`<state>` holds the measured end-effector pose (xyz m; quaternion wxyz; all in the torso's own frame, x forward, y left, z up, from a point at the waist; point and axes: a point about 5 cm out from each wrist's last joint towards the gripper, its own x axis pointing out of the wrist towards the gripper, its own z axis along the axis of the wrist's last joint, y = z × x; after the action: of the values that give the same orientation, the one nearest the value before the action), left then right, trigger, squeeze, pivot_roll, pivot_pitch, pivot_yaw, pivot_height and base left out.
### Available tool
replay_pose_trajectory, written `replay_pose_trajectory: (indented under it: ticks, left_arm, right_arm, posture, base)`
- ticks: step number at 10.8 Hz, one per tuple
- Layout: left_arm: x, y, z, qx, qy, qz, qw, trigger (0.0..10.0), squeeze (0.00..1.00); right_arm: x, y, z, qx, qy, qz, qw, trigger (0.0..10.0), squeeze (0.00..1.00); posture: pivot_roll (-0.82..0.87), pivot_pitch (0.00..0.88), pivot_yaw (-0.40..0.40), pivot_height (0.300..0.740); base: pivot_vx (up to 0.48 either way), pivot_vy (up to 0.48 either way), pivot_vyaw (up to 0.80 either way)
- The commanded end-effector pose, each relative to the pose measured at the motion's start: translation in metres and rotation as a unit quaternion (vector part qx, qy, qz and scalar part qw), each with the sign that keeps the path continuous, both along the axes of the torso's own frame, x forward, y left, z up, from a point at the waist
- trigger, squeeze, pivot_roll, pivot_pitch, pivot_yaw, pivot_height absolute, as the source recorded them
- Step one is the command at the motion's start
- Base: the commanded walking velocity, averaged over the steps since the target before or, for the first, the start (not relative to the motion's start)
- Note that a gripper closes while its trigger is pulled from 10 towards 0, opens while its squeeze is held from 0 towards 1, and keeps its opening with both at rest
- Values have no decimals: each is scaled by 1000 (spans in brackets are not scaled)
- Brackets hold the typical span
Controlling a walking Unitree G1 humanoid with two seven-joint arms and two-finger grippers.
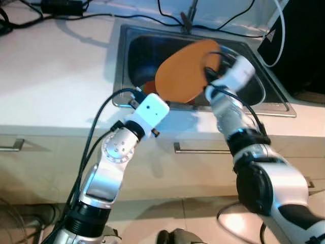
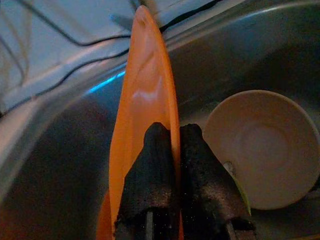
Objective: Kitchen organization
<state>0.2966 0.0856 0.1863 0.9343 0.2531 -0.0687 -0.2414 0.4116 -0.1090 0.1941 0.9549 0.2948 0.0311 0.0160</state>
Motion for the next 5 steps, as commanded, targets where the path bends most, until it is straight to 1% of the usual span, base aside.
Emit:
replay_pose_trajectory:
  ticks: [1, 2, 3, 5]
  left_arm:
    - [-5, -6, 3, -8, 0, -11, 1000, 10000, 0]
    - [-8, -4, 5, -20, 0, 0, 1000, 10000, 0]
    - [-13, -1, 4, -39, 12, 12, 999, 10000, 0]
    - [-22, 3, 2, -46, 22, 25, 998, 10000, 0]
  right_arm:
    - [1, -5, -3, -21, 2, -1, 1000, 10000, 0]
    - [2, -7, -2, -42, 6, -3, 999, 10000, 0]
    - [2, -10, -1, -52, 6, -7, 999, 10000, 0]
    - [3, -11, -2, -74, 5, -7, 997, 10000, 0]
  posture:
    - [54, 127, -225, 719]
    - [59, 144, -232, 719]
    - [65, 157, -235, 719]
    - [74, 176, -232, 719]
  base:
    - [0, 0, 0]
    - [0, 0, 0]
    - [0, 0, 0]
    - [0, 0, 0]
